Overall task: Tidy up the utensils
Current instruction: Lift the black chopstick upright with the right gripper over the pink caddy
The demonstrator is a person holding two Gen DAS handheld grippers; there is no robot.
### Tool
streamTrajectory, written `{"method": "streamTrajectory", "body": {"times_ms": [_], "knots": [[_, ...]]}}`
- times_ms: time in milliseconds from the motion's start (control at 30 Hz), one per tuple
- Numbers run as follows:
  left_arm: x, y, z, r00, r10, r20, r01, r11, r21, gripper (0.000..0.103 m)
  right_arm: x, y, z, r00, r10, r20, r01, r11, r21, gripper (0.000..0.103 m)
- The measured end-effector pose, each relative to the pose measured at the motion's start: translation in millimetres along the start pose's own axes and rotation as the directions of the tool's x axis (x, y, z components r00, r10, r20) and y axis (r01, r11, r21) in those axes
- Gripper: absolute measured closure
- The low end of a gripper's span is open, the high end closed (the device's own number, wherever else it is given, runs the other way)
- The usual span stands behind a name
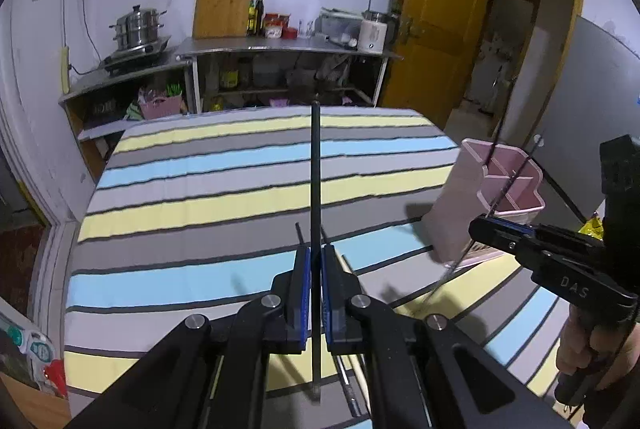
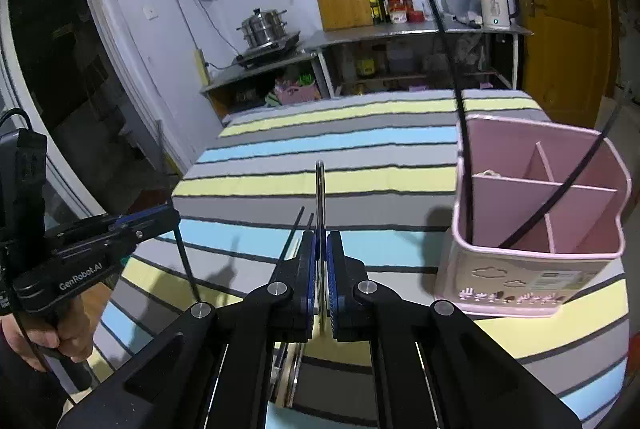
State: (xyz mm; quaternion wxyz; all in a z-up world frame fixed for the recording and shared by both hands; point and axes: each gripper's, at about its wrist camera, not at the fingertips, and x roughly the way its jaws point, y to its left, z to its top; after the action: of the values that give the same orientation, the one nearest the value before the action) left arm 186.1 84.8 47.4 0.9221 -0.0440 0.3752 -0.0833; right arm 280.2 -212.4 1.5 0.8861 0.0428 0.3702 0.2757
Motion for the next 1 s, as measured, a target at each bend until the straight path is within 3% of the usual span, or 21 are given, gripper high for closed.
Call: {"method": "streamTrajectory", "body": {"times_ms": [433, 800, 1000], "knots": [[-36.5, -35.6, 9.1, 0.997, -0.069, 0.040, 0.068, 0.997, 0.027, 0.098, -50.1, -5.6, -0.5, 0.997, -0.008, 0.074, 0.007, 1.000, 0.020, 0.098], [-24.6, -79.8, 9.5, 0.983, -0.183, -0.004, 0.183, 0.981, 0.056, 0.098, -88.2, -27.9, -9.3, 0.991, -0.068, 0.115, 0.060, 0.995, 0.074, 0.098], [-16.3, -103.6, 25.6, 0.971, -0.238, -0.004, 0.238, 0.970, 0.054, 0.098, -106.8, -48.8, -1.5, 0.983, -0.107, 0.148, 0.090, 0.989, 0.115, 0.098]]}}
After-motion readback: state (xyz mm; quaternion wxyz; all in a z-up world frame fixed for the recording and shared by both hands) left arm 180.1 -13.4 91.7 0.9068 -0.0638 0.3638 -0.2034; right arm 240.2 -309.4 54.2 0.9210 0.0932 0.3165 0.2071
